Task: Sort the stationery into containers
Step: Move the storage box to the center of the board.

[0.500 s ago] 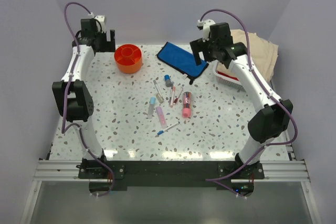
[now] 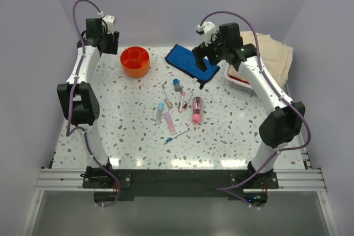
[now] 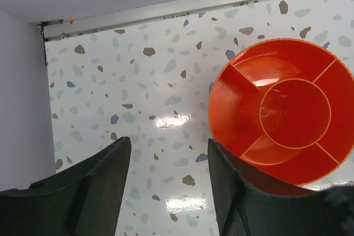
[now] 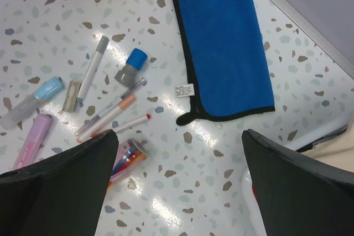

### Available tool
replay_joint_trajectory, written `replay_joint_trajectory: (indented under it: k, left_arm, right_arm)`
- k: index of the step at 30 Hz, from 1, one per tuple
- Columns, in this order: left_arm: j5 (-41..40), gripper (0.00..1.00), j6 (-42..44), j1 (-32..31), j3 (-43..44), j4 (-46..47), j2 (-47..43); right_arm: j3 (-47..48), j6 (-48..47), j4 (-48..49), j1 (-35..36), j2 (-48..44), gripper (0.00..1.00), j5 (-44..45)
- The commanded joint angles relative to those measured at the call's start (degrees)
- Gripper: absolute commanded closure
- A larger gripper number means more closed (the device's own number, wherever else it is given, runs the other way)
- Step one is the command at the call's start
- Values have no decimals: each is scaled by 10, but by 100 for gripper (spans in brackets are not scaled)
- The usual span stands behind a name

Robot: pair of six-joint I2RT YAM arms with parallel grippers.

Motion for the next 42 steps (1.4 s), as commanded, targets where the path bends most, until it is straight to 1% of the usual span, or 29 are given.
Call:
replay_joint_trajectory:
  k: [1,6,10,21,24,26,30,36,37,39,40,42]
  left_arm:
    - [25,39,29,5,60,-13,38]
    - [62,43,3,5,84,-18,81]
    - [69,49,-1,5,109,-17,108]
    - [81,50,-6,4,118,-14,138]
    - [76,53,-5,1,118,-15,145]
    - [74,57,-5,-2,117,-15,151]
    - [74,61,-2,-7,119,-13,160]
    - [72,72,11,-23,124,-14,166]
    - [75,78,14,-26,124,-16,165]
    - [82,86,26,-30,124,-26,161]
    - [88,95,30,-30,121,-30,159]
    - [105,100,41,-31,103,-40,146]
  right_arm:
    - [41,16,6,1,24,2,-42]
    - [54,13,-4,1,41,2,-44]
    - [84,12,-22,1,57,2,-44]
    - [88,23,-22,1,71,2,-40]
    - [87,23,-22,0,71,2,-36]
    - [83,22,-22,1,69,2,-33]
    - [76,20,-24,1,64,2,-28]
    - [61,20,-22,1,56,2,-22]
    - [56,20,-22,1,54,2,-22]
    - [52,20,-21,0,52,2,-21]
    - [49,20,-21,0,50,2,-20]
    - [44,16,-21,0,48,3,-19]
